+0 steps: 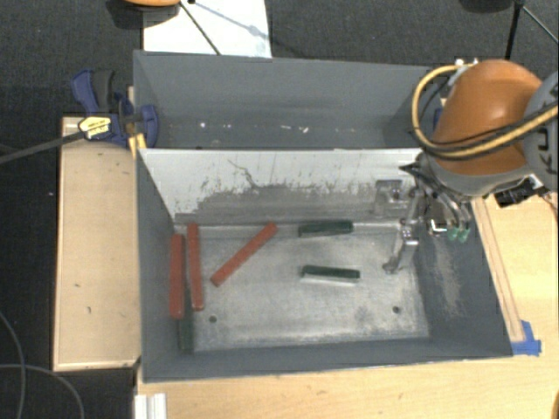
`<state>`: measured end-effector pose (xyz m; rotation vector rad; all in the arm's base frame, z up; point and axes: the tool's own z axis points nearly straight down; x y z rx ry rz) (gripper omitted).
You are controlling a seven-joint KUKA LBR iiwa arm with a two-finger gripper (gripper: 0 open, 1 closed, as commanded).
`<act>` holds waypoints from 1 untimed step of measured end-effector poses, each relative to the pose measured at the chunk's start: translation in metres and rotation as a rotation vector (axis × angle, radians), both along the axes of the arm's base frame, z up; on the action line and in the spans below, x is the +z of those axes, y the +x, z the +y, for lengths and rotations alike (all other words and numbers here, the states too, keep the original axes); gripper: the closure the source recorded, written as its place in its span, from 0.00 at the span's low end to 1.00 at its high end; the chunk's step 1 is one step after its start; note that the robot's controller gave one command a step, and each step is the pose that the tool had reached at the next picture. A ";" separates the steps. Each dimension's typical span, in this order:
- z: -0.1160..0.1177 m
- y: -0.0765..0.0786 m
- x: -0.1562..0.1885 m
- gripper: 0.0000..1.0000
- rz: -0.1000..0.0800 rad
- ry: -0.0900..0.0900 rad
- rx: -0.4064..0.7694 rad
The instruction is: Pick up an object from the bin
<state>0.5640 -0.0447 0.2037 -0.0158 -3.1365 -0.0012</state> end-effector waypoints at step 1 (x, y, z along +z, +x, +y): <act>0.000 0.002 0.004 0.00 -0.008 -0.001 0.001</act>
Offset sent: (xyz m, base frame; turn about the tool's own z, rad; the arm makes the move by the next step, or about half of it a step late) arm -0.0322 0.0487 -0.1337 -0.2764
